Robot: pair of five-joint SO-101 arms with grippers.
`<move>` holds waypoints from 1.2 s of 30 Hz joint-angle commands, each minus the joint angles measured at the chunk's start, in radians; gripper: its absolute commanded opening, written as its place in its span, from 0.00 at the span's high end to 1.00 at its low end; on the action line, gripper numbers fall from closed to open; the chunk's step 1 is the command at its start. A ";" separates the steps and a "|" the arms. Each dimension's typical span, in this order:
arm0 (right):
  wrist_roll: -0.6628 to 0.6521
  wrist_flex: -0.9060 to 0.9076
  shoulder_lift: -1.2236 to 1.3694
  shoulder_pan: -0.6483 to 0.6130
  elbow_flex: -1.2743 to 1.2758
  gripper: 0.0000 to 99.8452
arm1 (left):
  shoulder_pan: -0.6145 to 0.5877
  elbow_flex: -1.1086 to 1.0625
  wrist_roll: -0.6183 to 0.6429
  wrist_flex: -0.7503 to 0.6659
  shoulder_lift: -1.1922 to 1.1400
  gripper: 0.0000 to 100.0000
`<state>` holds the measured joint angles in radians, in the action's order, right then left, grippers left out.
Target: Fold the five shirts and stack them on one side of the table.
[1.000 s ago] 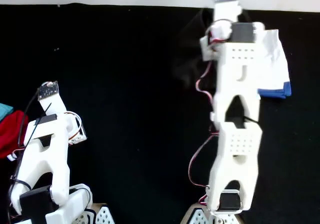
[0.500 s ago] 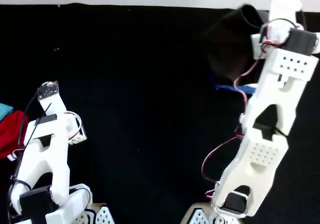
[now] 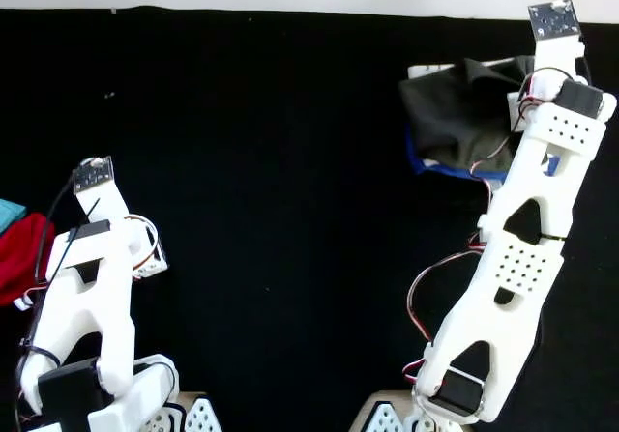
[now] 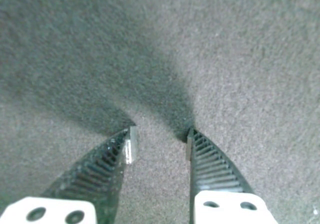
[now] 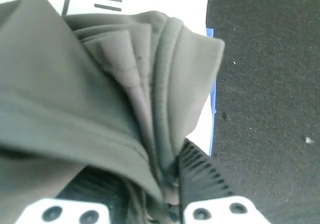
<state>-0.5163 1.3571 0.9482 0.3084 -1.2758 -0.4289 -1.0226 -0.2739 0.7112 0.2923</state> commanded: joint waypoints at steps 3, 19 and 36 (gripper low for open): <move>0.098 -0.030 -0.021 0.038 -0.058 0.73 | -0.018 -0.001 0.009 -0.040 -0.010 0.83; 0.213 0.286 -0.036 0.008 -0.232 0.73 | -0.018 -0.001 0.009 -0.040 -0.010 0.83; 0.212 0.403 -0.025 -0.209 -0.295 1.00 | -0.018 -0.001 0.009 -0.040 -0.010 0.83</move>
<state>-0.2954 1.7499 0.9467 0.1596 -1.6026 -0.4289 -1.0226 -0.2739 0.7112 0.2923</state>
